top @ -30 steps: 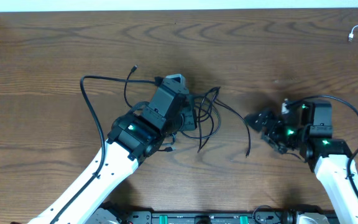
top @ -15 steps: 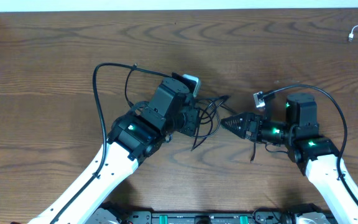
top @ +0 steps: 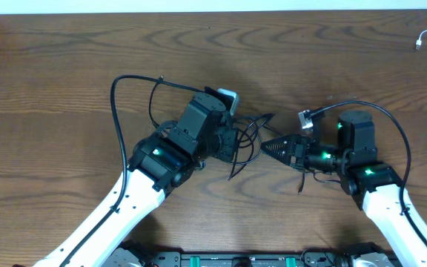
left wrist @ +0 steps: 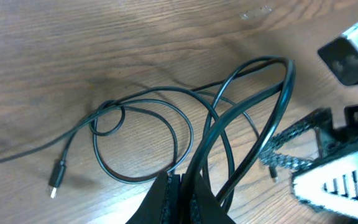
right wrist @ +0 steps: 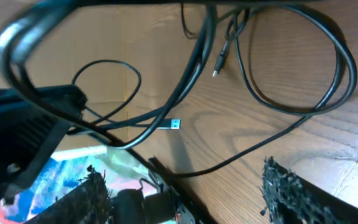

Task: Untangle cables
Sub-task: 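Reach the right gripper left toward the cables under the left gripper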

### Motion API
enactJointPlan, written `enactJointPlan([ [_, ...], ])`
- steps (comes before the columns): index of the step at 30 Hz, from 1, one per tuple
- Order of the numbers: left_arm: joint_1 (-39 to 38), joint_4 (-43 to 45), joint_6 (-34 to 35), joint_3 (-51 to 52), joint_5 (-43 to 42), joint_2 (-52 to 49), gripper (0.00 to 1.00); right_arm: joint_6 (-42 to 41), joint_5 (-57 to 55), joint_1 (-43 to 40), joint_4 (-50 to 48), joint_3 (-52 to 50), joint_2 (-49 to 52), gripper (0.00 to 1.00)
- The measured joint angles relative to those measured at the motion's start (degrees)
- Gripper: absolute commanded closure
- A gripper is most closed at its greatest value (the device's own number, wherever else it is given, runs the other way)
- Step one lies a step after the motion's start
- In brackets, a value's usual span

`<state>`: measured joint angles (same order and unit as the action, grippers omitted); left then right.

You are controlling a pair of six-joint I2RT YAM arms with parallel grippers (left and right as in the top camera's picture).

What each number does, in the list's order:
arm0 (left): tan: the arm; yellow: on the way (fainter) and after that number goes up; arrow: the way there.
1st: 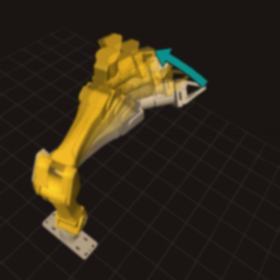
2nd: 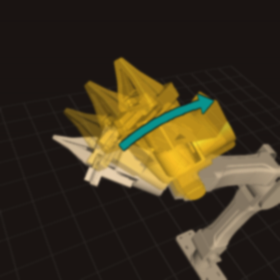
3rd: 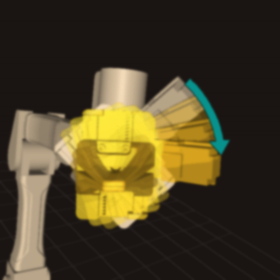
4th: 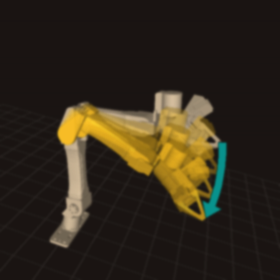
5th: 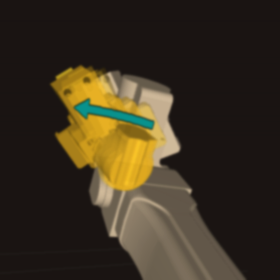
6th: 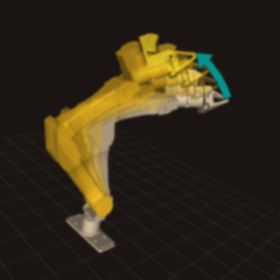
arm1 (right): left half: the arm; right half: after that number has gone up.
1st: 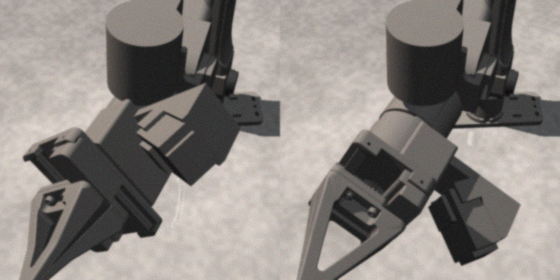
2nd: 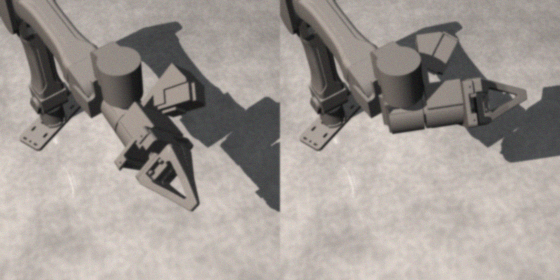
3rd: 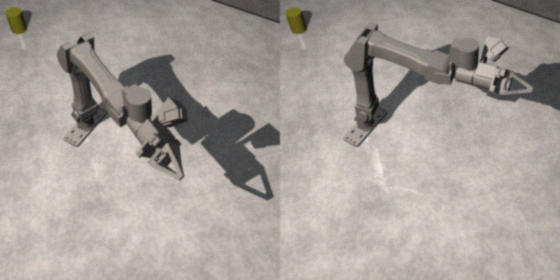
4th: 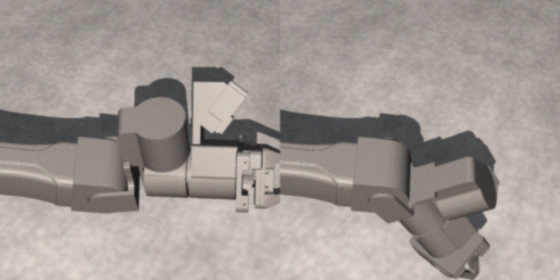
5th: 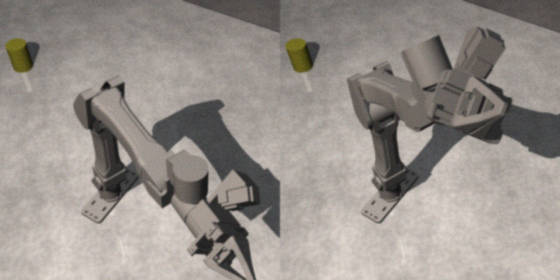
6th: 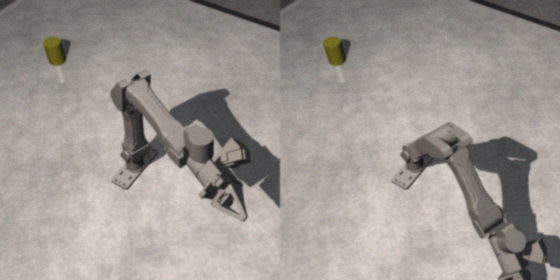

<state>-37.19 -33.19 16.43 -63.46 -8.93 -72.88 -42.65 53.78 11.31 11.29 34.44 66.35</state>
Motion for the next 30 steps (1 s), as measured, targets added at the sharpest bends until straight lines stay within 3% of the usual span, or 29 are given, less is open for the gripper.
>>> enactJointPlan([
  [9, 0.0, -0.3, 6.3, 0.0, 0.0, 0.0, 0.92, -2.4, -6.6, 6.0, -4.5, 0.0, 0.0, 0.32],
  [19, 0.0, -1.2, 7.6, 0.0, 0.0, 0.0, 0.92, -8.1, -7.5, 7.9, -14.6, 0.0, 0.0, 0.4],
  [30, 0.0, -1.8, 7.6, 0.0, -0.1, 0.0, 0.92, -12.3, -8.5, 10.0, -19.5, 0.0, 0.0, 0.44],
])
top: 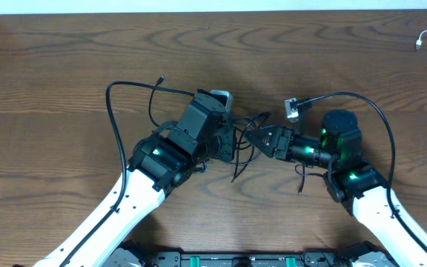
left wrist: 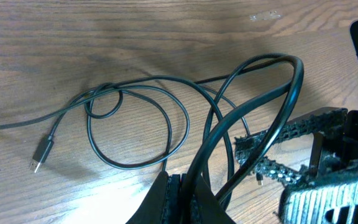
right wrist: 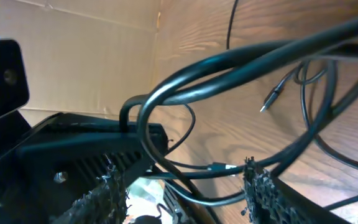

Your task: Untangle cables

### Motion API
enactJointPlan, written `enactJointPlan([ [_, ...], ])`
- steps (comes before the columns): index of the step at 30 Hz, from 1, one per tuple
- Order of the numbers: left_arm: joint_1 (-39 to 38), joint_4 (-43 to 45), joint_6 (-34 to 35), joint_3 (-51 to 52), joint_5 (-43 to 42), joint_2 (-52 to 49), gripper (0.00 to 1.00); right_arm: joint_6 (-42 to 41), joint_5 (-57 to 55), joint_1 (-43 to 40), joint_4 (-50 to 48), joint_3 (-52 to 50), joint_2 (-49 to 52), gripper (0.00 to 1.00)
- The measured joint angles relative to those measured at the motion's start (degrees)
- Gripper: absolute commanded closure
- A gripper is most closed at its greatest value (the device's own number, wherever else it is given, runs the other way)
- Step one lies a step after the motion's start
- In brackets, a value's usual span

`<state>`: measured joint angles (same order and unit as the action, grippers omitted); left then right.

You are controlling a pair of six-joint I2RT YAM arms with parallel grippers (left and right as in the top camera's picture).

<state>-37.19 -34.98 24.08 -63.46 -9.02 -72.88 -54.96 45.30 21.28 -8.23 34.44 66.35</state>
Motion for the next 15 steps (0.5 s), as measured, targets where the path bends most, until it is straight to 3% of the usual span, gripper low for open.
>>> enactJointPlan([
  [7, 0.0, 0.0, 1.7, 0.0, -0.6, 0.0, 0.92, -1.4, -3.8, 2.4, -1.6, 0.0, 0.0, 0.59],
  [15, 0.0, 0.2, 2.5, 0.0, -3.5, 0.0, 0.92, -2.4, -7.6, 3.1, -1.6, 0.0, 0.0, 0.9],
])
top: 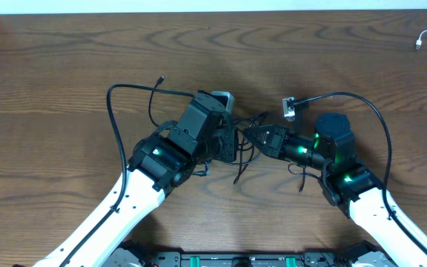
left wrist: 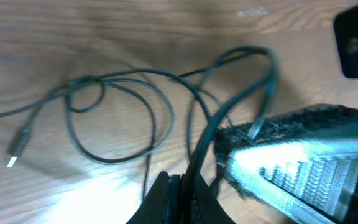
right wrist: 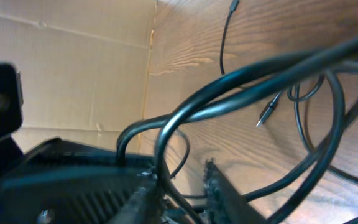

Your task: Untangle cables

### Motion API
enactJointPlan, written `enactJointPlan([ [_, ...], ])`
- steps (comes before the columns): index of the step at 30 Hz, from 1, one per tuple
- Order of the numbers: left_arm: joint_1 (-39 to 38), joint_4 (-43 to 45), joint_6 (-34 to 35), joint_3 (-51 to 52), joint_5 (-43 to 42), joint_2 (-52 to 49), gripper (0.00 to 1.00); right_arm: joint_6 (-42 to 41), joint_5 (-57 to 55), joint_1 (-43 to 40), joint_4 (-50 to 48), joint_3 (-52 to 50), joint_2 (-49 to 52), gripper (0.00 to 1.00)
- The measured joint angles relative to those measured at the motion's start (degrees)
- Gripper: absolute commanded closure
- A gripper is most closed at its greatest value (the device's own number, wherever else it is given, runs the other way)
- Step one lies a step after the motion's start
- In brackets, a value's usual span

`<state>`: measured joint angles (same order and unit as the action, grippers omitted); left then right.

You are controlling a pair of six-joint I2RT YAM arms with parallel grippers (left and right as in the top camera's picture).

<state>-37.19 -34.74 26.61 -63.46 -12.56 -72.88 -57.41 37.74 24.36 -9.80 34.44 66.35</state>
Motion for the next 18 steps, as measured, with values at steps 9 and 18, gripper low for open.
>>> enactJointPlan([
  [9, 0.0, 0.9, 0.2, 0.0, -3.8, 0.0, 0.92, 0.8, -4.0, 0.0, 6.3, 0.0, 0.0, 0.99],
  [18, 0.0, 2.4, -0.9, 0.0, -4.3, 1.7, 0.92, 1.0, -17.9, -0.9, 24.0, 0.1, -0.1, 0.99],
])
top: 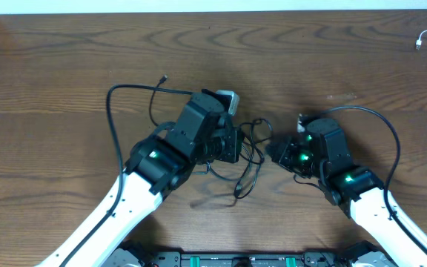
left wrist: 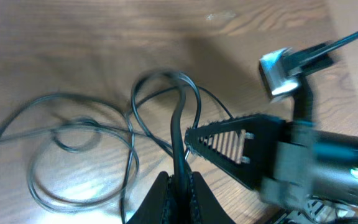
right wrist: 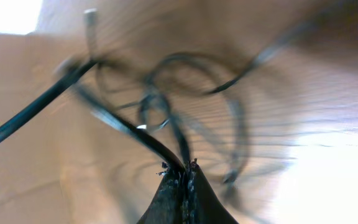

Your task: Untangle cables

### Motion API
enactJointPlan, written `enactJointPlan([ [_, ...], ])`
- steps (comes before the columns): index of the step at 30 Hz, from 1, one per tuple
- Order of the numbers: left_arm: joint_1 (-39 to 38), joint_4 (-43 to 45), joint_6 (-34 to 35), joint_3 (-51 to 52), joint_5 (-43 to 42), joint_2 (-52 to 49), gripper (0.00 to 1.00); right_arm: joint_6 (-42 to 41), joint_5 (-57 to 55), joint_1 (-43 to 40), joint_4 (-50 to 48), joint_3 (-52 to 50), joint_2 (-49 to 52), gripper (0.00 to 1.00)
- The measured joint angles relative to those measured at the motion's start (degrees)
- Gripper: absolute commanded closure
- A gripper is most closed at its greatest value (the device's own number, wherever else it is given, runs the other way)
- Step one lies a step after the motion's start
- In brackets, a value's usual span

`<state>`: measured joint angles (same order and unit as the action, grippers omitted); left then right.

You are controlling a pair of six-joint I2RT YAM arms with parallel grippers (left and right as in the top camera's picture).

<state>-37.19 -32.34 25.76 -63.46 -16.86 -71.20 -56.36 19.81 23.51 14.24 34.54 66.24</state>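
Note:
A tangle of black cables (top: pixel 252 142) lies at mid-table between the two arms. My left gripper (top: pixel 236 145) is at its left side and is shut on a thick black cable (left wrist: pixel 178 118), which rises from the fingertips (left wrist: pixel 179 177) into a narrow loop. Thin black cable loops (left wrist: pixel 73 134) lie on the wood to the left of it. My right gripper (top: pixel 274 154) is at the tangle's right side. In the blurred right wrist view its fingers (right wrist: pixel 184 168) are shut on a black cable (right wrist: pixel 129 134). The left wrist view shows the right gripper (left wrist: pixel 229 144) pointing at the loop.
A white cable with a plug (top: pixel 421 41) lies at the far right edge of the wooden table (top: pixel 65 59). A loose cable end (top: pixel 237 194) trails toward the front below the tangle.
My right gripper has gone from nearly shut around the thick loop to shut on a cable, and sits farther right. The thick loop in my left gripper is now narrower.
My left gripper stayed shut on the thick cable loop throughout. My right gripper first stood open to the right of the tangle. Then it was closer, with its fingers either side of the loop, then narrowed around it. Now it is shut on a cable.

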Motion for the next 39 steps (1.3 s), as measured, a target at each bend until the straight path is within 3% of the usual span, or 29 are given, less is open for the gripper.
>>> enactJointPlan([
  [6, 0.1, -0.3, -2.5, 0.0, 0.5, 7.8, 0.92, 0.0, -7.3, -4.1, 7.5, 0.1, -0.1, 0.99],
  [14, 1.0, -0.9, -3.6, 0.0, 10.4, 16.0, 0.92, 0.0, -12.4, -11.8, 14.6, 0.1, -0.1, 0.99],
  [17, 1.0, -1.2, -3.7, 0.0, 13.2, 16.3, 0.92, 0.0, -12.9, -14.0, 16.2, 0.1, -0.1, 0.91],
  [19, 1.1, -1.4, -3.7, 0.0, 14.1, 16.2, 0.92, 1.3, -10.6, -14.9, 15.3, 0.1, -0.1, 0.87],
  [22, 1.1, -1.7, -3.1, 0.0, 14.7, 15.3, 0.92, 6.0, -0.7, -15.1, 9.9, 0.1, -0.1, 0.61],
  [25, 1.1, -1.7, -1.7, 0.0, 14.6, 13.4, 0.92, 6.2, 9.5, -15.1, 6.8, 0.1, -0.1, 0.51],
  [32, 1.1, 0.8, -0.5, 0.0, 9.1, 8.7, 0.92, -1.2, 24.0, -12.2, 2.7, 0.1, -0.1, 0.49],
  [39, 1.1, 1.3, -0.2, 0.0, 4.9, 7.8, 0.92, -8.5, 24.2, -3.5, -1.9, 0.1, -0.1, 0.48],
])
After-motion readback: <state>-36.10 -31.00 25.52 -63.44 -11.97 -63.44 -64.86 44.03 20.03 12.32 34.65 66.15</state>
